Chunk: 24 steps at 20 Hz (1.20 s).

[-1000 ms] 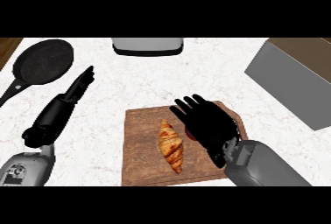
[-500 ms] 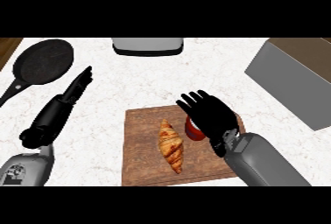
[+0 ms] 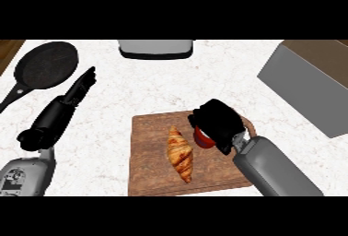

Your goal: Pick the can from the cutting board and place it in the cardboard box

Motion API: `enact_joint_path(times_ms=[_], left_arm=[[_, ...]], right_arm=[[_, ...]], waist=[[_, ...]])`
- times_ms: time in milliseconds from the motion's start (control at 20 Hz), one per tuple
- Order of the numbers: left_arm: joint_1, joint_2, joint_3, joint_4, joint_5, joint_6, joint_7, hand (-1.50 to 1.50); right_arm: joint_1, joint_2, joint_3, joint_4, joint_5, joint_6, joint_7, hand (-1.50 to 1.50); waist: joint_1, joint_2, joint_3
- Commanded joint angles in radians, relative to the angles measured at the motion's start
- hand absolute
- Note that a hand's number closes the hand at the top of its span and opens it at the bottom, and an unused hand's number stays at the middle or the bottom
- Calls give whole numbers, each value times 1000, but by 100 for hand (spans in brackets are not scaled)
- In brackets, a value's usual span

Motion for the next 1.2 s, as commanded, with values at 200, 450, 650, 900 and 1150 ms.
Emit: enact_joint_path(times_ms=[200,450,650,900,1150], left_arm=[[-8,-33,-1,33,-37,3,-22,0],[-31,-47,-5,35,-35,16,-15,0],[18,-29,-1,8,-34,-9,-30,0],[-42,-20,29,115,-46,-4,-70,0],[-15,-17,34,35,-36,-11,-19,0]], right_arm=[[-12,48,-17,18,100,-103,-101,150],[-67,221,-225,249,2,-184,72,150],[-162,223,-331,269,-20,-239,86,150],[-258,162,-328,231,36,-282,54,150],[-262,217,-368,44,46,-253,224,150]], waist=[[-3,5,2],[9,15,2],[5,7,2],[-5,7,1],[-9,2,1]])
